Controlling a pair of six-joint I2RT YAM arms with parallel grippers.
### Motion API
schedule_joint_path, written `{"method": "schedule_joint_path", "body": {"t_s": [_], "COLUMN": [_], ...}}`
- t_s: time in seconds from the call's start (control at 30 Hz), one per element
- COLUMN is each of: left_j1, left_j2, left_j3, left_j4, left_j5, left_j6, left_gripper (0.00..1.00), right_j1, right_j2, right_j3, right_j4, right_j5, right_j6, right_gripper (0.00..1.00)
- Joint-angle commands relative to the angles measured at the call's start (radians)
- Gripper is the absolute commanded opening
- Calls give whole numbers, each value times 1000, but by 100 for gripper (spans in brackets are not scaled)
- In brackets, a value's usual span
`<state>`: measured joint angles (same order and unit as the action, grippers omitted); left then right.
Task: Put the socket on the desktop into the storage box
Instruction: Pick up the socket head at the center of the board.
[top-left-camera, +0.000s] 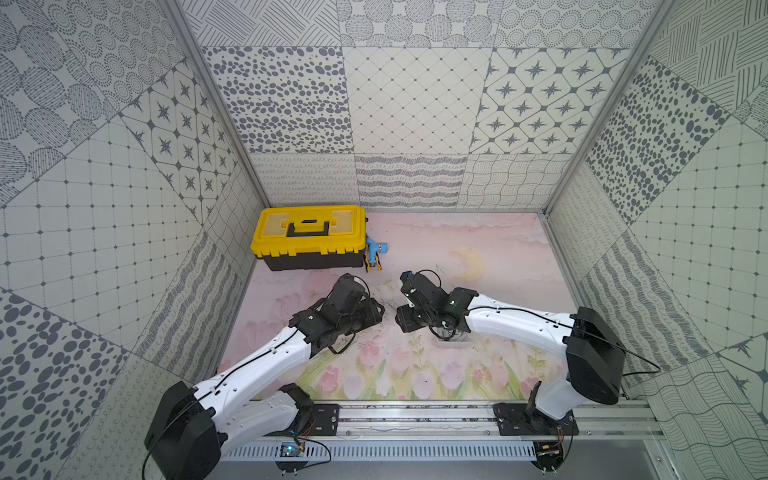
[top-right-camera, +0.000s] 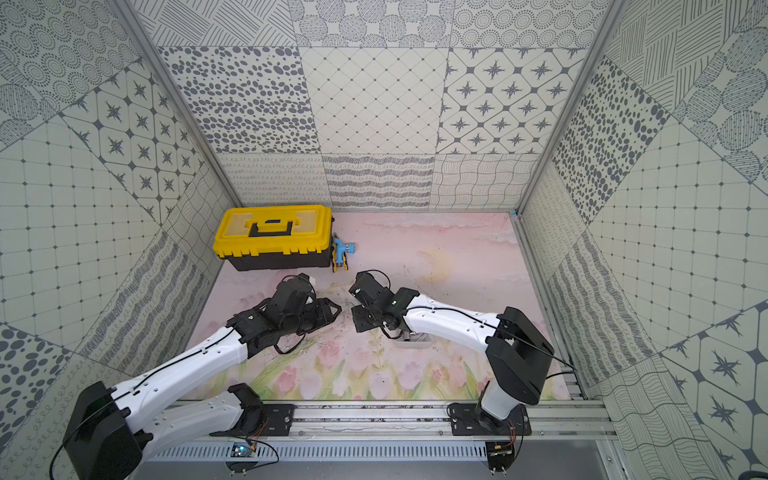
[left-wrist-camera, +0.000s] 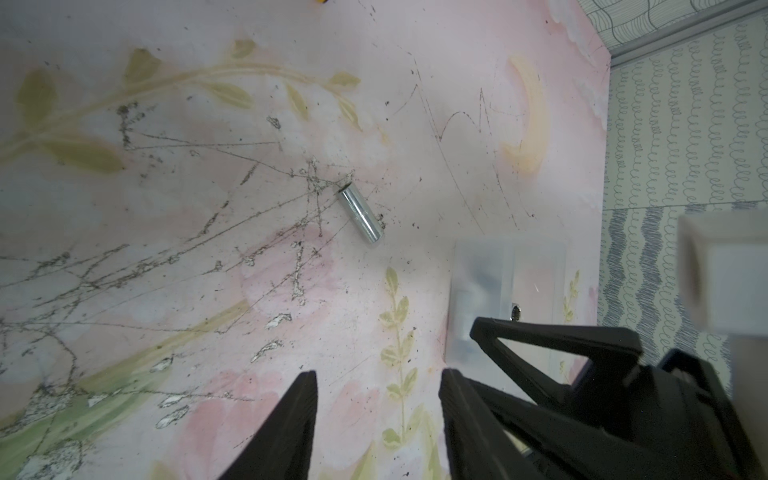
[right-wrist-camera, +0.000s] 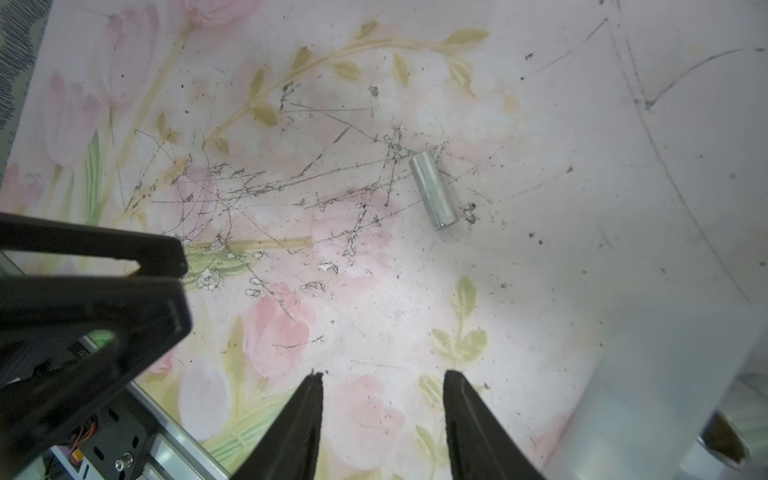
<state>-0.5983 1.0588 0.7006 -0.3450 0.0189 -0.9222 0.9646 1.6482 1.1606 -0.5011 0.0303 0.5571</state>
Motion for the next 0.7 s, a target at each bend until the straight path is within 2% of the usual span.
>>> {"method": "schedule_joint_path", "body": {"t_s": [0.0, 0.13, 0.27, 0.6, 0.67], "left_j1": [12, 22, 34, 54, 57], "left_j2": [-24, -34, -38, -31, -28], "left_j3": [-14, -25, -30, -32, -33], "left_j4": [-60, -65, -63, -64, -57], "left_j5": [-42, -42, -39, -25, -22], "left_j6": [-39, -47, -52, -46, -46], "left_gripper": [53, 53, 53, 53, 53], "right_j1": [-22, -38, -46, -75, -74], "right_j2": [76, 198, 302, 415, 428], "right_j3": [74, 171, 250, 322, 323], "right_j4": [34, -32, -77, -94, -97], "right_j5": [-71, -62, -9, 33, 33], "right_j6": [-64, -104, -134, -167, -171], "right_gripper": [54, 55, 50, 48, 44]}}
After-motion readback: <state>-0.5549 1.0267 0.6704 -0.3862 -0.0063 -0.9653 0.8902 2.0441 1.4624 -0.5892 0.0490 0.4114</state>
